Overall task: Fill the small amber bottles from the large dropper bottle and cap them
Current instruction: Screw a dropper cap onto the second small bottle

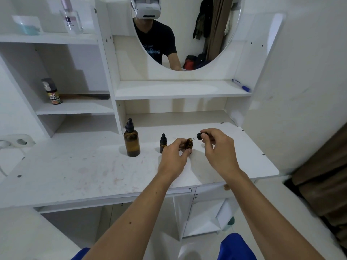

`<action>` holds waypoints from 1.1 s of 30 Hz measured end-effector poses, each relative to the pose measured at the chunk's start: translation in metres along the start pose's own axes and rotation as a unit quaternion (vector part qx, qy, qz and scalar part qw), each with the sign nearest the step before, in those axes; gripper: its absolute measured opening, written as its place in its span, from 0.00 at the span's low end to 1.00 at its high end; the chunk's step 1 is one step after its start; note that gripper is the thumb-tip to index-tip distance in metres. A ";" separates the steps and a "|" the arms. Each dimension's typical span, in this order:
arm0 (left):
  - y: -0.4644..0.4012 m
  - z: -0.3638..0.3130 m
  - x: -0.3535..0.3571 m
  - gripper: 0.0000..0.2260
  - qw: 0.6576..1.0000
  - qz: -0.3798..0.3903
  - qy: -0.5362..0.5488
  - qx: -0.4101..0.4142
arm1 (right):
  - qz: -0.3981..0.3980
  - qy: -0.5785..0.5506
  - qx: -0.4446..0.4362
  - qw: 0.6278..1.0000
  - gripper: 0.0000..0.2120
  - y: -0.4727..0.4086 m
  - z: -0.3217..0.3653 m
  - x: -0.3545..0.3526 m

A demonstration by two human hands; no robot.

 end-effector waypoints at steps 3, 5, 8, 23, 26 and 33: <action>0.000 0.001 0.000 0.11 1.000 -0.002 0.001 0.007 | 0.049 0.039 -0.047 0.997 0.06 -0.011 0.007 0.004; 0.000 0.002 0.000 0.11 1.000 -0.001 0.003 0.009 | 0.083 0.047 -0.055 0.994 0.05 -0.020 0.011 0.009; -0.001 0.002 0.000 0.11 1.000 0.003 0.004 0.003 | 0.127 0.048 -0.044 0.990 0.05 -0.028 0.012 0.017; -0.004 0.004 -0.001 0.12 0.999 0.014 0.036 -0.006 | 0.073 -0.033 0.072 0.994 0.07 0.003 -0.013 0.033; -0.004 0.005 0.000 0.11 0.999 0.014 0.038 -0.002 | 0.050 -0.053 0.089 0.993 0.06 0.009 -0.017 0.035; -0.005 0.005 0.000 0.10 0.999 0.009 0.039 -0.002 | 0.053 -0.051 0.052 0.996 0.05 0.008 -0.020 0.039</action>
Point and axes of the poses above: each hand's wrist, its own y-axis away from the middle knuckle, its own x-axis out of the palm, z = x × y, the point moved 3 cm from there along -y, towards the middle knuckle, and after that the axes turned 13 degrees about -z, right-handed, at the moved point
